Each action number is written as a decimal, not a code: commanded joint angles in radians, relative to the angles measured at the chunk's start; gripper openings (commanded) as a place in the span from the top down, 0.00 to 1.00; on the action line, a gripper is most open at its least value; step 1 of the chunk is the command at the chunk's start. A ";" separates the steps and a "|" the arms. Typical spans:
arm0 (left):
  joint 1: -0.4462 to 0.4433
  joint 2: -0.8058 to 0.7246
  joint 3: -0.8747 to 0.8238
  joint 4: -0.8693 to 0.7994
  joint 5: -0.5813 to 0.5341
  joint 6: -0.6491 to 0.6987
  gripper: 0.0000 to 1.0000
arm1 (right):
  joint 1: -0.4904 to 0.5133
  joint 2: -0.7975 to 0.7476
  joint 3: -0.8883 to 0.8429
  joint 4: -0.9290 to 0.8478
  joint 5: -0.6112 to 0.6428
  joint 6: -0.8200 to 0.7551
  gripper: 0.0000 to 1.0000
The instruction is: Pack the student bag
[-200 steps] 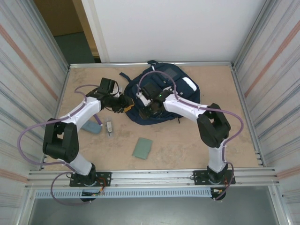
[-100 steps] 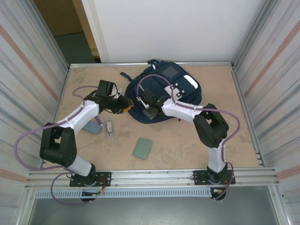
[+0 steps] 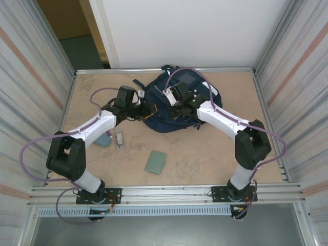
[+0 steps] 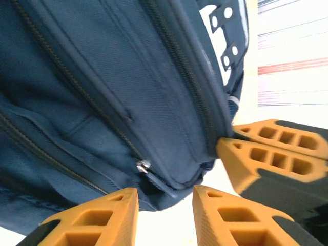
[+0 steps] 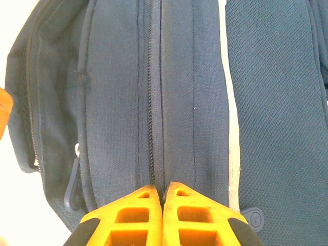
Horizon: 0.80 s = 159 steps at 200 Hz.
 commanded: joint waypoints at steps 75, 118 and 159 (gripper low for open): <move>-0.207 0.056 0.030 -0.050 -0.352 0.309 0.67 | -0.065 -0.001 0.137 -0.101 -0.193 0.109 1.00; -0.256 0.048 0.007 -0.029 -0.450 0.251 0.67 | -0.081 -0.003 0.169 -0.119 -0.244 0.119 1.00; -0.258 0.027 -0.050 0.107 -0.429 0.181 0.65 | -0.068 0.006 0.184 -0.156 -0.283 0.117 1.00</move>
